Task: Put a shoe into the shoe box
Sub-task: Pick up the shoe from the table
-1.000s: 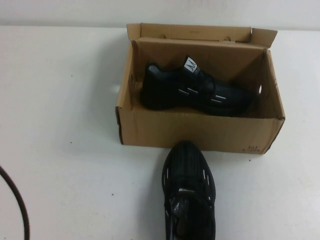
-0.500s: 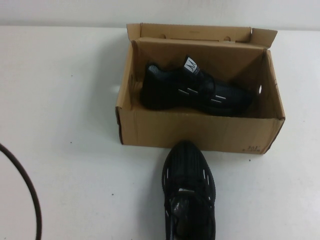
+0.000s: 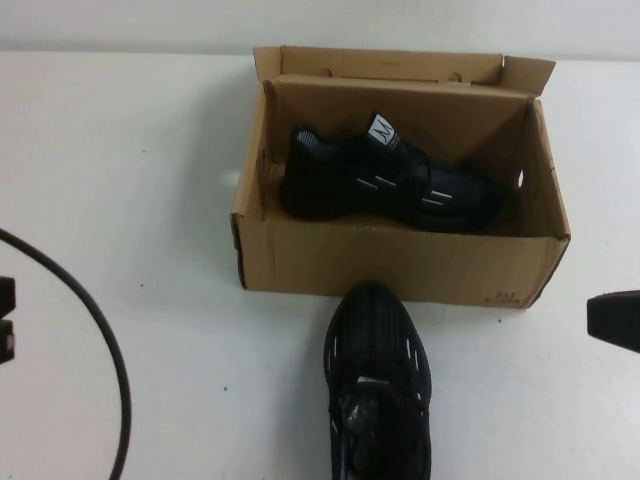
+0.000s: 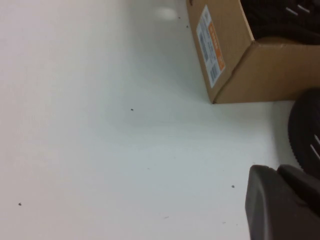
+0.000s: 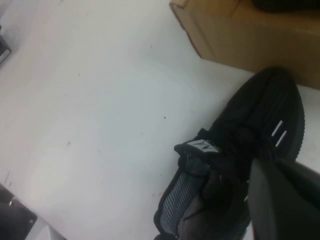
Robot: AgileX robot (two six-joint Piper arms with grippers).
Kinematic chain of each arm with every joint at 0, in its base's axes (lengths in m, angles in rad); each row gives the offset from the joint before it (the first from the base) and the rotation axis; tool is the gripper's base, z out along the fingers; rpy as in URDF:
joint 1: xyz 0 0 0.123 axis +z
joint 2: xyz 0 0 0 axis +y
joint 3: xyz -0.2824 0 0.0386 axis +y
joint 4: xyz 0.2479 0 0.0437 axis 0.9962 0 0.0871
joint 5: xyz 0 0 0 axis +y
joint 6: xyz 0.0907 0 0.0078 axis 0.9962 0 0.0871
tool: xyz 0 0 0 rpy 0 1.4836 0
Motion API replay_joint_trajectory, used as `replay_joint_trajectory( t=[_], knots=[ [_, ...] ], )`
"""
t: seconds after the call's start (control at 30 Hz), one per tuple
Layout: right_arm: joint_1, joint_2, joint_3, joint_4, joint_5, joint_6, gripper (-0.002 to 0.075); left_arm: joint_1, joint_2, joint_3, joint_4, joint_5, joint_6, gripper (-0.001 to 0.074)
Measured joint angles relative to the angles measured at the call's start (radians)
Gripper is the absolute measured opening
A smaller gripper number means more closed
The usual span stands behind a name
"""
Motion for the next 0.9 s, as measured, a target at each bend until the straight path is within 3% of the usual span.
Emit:
replay_joint_trajectory(
  t=[0.17, 0.33, 0.47, 0.73, 0.9],
  knots=[
    [0.033, 0.029, -0.014, -0.039, 0.005, -0.006, -0.0016, 0.000, 0.016, 0.000, -0.045, 0.000, 0.047, -0.0004],
    [0.136, 0.099, -0.098, -0.160, 0.030, 0.017, -0.0015, 0.000, 0.020, 0.000, -0.060, 0.001, 0.063, -0.0004],
    [0.271, 0.163, -0.187, -0.301, 0.031, 0.097, -0.0013, 0.000, 0.020, 0.000, -0.062, 0.016, 0.063, -0.0004],
    [0.653, 0.311, -0.251, -0.617, -0.004, 0.410, -0.0012, 0.000, 0.020, 0.000, -0.086, 0.034, 0.063, -0.0004],
    [0.812, 0.450, -0.251, -0.682, -0.047, 0.537, 0.0012, 0.000, 0.020, 0.000, -0.094, 0.034, 0.063, -0.0004]
  ],
)
